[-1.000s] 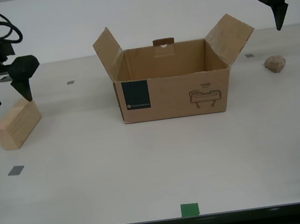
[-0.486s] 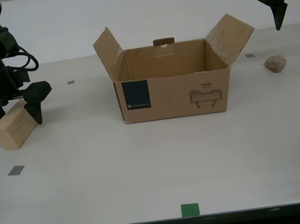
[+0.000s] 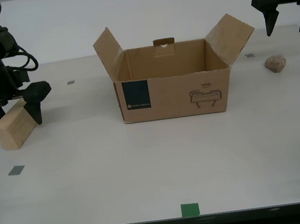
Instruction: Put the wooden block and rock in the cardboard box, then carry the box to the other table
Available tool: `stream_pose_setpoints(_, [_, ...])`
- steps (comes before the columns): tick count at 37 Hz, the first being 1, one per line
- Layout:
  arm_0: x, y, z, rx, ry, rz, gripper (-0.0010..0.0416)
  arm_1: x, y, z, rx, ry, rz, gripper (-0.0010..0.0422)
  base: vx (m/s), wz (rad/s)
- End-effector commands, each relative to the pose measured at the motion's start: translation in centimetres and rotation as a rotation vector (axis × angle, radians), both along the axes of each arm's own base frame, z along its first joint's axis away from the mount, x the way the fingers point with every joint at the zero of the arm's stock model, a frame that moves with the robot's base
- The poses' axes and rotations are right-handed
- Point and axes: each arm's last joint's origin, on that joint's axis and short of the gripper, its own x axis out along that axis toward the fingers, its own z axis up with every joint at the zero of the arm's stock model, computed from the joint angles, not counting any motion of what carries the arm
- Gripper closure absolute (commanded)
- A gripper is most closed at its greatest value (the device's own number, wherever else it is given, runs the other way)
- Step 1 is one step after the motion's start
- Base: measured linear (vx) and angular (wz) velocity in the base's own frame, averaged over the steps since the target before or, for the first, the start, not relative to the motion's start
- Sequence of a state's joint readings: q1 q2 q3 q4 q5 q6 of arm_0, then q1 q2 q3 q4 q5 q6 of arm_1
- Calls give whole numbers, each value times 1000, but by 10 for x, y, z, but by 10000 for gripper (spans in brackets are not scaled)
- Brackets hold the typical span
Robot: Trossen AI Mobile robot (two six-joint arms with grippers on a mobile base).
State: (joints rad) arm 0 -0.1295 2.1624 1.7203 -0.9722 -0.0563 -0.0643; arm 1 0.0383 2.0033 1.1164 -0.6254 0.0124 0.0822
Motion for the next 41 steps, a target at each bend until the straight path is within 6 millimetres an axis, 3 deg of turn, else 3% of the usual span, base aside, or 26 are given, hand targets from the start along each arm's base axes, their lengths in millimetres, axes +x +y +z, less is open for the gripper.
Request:
stream_pose_setpoints(1, [2,0,-10,7,20,1,7,-1,0,0,1,11,-5,48,0,0])
stream_pose_setpoints(19, [15,-2,-63,5,63,27,7,-3,0,-1,1,21,-4,48,0,0])
stream_pose_setpoints(33, [23,-3,-82,-24,28,45,7,-3,0,-1,1,21,-4,48,0,0])
stream_pose_setpoints(41, [26,-4,-84,-40,-5,48,7,-3,0,-1,1,20,-4,48,0,0])
